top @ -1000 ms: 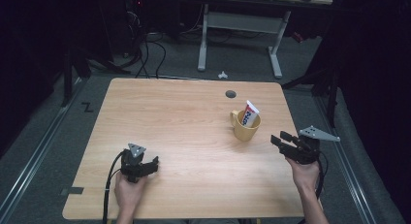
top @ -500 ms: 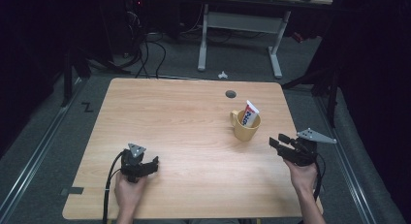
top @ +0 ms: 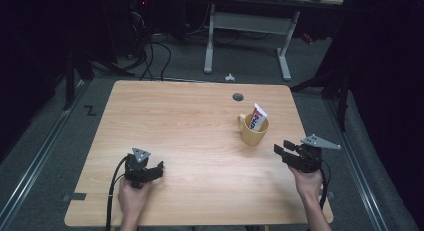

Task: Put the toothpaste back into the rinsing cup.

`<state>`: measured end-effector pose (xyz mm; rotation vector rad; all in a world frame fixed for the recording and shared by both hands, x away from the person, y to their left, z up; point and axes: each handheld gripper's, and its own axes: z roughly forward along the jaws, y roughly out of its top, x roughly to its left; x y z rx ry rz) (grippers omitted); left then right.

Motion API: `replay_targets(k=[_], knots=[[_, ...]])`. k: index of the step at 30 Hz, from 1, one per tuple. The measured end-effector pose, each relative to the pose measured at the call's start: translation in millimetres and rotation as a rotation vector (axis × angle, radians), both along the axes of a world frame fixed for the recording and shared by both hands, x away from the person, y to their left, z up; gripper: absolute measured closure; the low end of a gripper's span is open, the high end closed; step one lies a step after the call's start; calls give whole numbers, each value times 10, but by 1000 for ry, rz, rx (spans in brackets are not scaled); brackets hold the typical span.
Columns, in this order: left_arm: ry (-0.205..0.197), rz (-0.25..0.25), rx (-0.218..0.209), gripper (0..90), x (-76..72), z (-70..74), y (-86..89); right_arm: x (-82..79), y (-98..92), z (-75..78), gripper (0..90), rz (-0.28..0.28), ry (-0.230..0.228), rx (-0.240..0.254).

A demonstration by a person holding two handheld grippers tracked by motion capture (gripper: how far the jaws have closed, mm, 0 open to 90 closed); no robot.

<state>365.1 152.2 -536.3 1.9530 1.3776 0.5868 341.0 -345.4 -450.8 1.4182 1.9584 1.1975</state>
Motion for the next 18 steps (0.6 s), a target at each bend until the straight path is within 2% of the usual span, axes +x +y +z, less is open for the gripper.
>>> replay_targets(k=[18], knots=[[0,0,0,224,0,0,0,46,92,-229,511,-1,47,-30]])
